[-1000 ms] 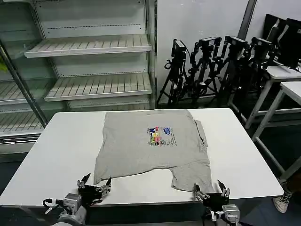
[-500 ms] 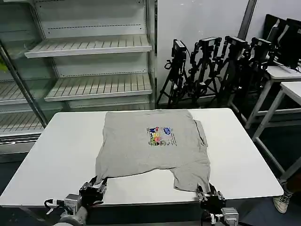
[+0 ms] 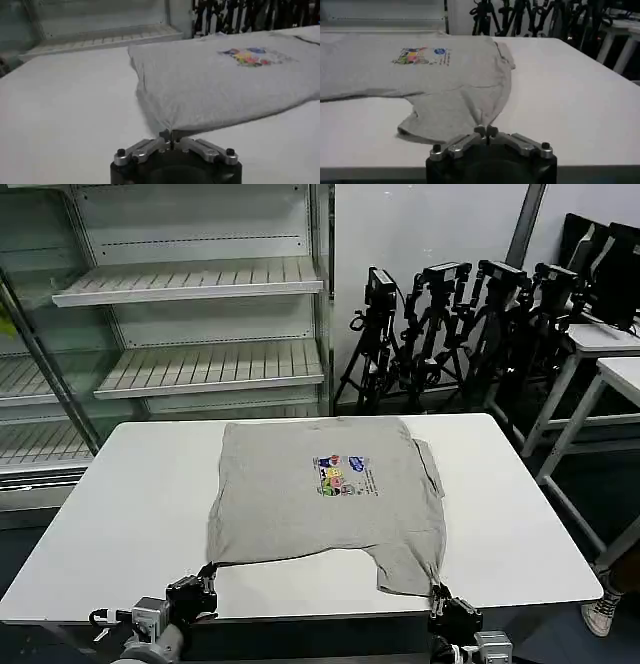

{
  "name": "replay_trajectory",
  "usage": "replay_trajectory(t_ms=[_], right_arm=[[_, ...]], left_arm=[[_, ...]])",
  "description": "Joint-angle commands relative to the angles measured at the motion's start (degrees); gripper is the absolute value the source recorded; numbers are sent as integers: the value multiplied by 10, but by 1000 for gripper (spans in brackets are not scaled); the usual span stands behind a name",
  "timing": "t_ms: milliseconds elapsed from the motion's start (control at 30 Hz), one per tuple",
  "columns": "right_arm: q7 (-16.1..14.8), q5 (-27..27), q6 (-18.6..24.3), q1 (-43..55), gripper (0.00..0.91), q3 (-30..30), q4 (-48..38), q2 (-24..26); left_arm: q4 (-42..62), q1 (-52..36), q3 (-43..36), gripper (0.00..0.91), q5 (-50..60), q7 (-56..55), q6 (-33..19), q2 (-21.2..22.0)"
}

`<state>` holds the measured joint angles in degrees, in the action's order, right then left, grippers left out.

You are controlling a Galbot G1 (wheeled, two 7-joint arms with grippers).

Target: Fold and organize the clothes.

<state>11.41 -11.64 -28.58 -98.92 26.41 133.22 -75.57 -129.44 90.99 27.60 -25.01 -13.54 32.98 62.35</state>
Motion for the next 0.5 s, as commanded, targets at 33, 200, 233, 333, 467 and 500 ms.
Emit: replay_trajectory(t_ms=[33, 200, 233, 333, 467, 500], right_arm=[[0, 5, 35, -92, 0, 22, 93, 29], [1, 5, 49, -136, 0, 44, 130, 39], [1, 5, 53, -145, 0, 49, 136, 41], [2, 1, 69, -162, 0, 61, 150, 47], [12, -18, 88, -130, 0, 67, 146, 44], [18, -26, 89, -106, 0, 66, 140, 43]], left_arm=[[-95, 77, 35, 20, 6, 0, -1, 5], [-129, 136, 63, 20, 12, -4, 0, 15], [-134, 146, 69, 20, 11, -5, 0, 16], [-148, 176, 88, 20, 10, -7, 0, 21], [-155, 173, 102, 20, 6, -9, -2, 18], [-150, 158, 102, 20, 5, -10, -2, 14]])
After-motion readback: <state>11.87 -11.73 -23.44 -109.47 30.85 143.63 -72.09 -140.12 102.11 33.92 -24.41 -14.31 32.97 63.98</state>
